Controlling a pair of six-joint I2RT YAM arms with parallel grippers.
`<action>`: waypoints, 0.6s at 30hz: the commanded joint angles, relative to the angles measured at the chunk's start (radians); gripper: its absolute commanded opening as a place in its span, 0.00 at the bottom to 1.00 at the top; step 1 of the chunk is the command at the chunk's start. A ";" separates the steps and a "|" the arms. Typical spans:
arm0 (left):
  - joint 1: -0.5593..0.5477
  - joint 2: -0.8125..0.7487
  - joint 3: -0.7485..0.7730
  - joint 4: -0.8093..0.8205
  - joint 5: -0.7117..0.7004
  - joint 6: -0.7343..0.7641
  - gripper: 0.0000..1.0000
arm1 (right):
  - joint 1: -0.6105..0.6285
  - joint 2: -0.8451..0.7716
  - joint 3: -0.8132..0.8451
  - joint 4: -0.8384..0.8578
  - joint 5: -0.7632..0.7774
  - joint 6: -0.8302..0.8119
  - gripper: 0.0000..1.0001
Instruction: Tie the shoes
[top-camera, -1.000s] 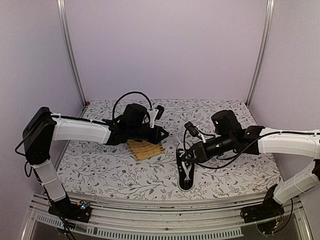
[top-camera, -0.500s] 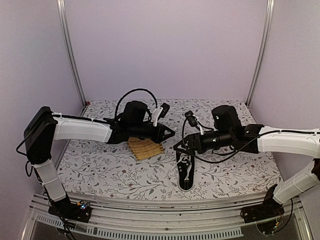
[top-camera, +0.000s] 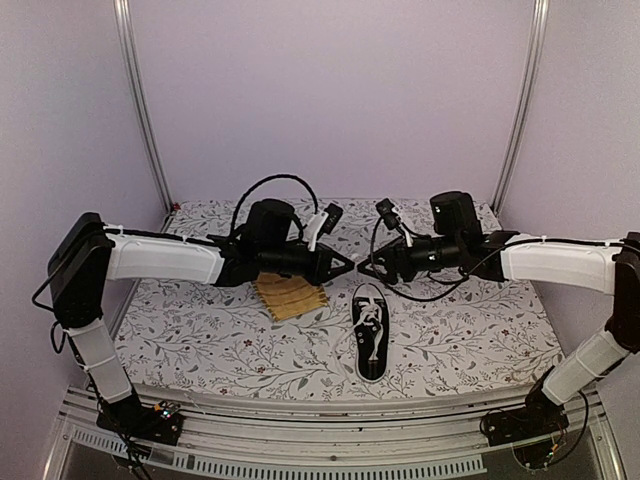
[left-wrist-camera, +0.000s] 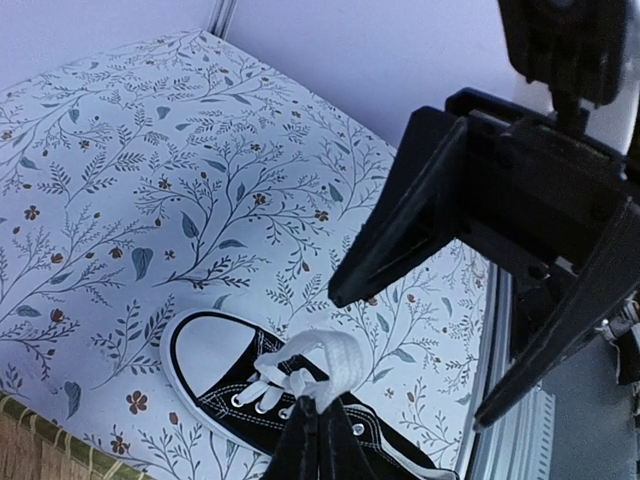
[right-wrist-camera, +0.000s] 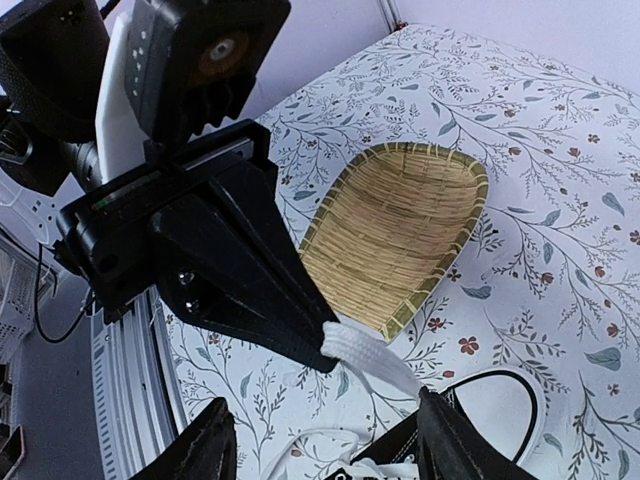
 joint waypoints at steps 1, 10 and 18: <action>-0.004 0.021 0.028 0.020 0.019 0.021 0.00 | -0.033 0.066 0.062 0.062 -0.081 -0.082 0.60; -0.004 0.031 0.043 0.010 0.016 0.025 0.00 | -0.049 0.157 0.120 0.092 -0.211 -0.090 0.46; -0.005 0.030 0.042 0.011 0.004 0.020 0.00 | -0.051 0.194 0.124 0.082 -0.281 -0.096 0.05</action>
